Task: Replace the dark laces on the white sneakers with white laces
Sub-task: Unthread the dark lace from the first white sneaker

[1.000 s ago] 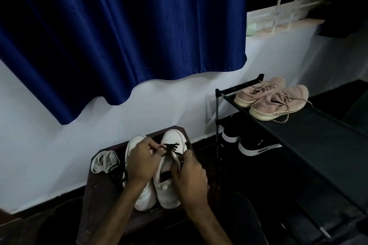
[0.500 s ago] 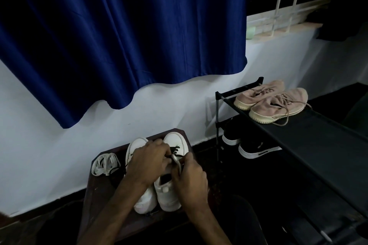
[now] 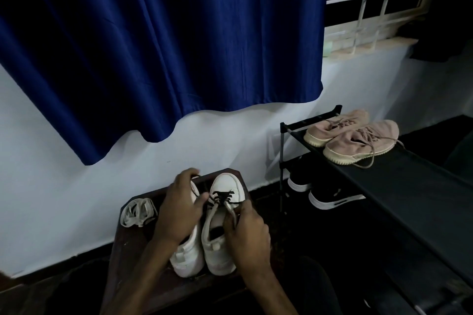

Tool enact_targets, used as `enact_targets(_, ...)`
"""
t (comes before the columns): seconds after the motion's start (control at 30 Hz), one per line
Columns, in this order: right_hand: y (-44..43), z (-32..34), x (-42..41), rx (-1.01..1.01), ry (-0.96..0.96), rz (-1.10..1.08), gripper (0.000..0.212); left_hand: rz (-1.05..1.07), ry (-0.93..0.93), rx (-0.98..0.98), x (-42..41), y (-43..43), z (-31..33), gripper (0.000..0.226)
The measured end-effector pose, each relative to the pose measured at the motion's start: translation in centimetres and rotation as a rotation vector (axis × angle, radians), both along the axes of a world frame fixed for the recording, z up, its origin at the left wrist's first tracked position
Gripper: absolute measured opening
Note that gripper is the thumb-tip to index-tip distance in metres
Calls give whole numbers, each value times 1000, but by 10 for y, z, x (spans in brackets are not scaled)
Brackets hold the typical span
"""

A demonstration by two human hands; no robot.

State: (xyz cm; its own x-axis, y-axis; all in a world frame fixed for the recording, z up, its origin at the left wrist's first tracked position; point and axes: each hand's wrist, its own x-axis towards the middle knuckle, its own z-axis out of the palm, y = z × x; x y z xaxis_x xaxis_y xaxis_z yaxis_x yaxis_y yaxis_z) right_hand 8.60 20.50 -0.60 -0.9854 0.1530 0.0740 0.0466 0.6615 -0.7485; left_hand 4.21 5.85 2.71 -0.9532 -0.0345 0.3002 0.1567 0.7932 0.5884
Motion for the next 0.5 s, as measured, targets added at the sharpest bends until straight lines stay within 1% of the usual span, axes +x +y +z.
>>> enact_targets(0.03, -1, -1, 0, 1, 9, 0, 25, -83, 35, -142, 1, 7, 1, 45)
enact_targets(0.1, -1, -2, -1, 1, 10, -5, 26, -178, 58, -459, -1, 20, 6, 37)
enact_targets(0.17, -1, -4, -1, -13, 8, -18, 25, -183, 0, -612, -2, 29, 9, 25)
enact_targets(0.23, -1, -4, -1, -19, 14, -22, 23, -173, -12, -746, 0, 34, 9, 17)
enact_targets(0.3, -1, -3, 0, -18, 25, -17, 21, -154, 14, -909, 2, 37, 11, 21)
enact_targets(0.37, -1, -2, 0, -18, 25, -7, 20, -137, 108, -963, 4, 37, 11, 27)
enact_targets(0.43, 0, -1, 0, -11, 19, -4, 19, -100, 180, -947, 9, 33, 18, 31)
enact_targets(0.5, 0, 0, 1, -8, 11, -1, 20, 25, 206, -905, 7, 12, 25, 25)
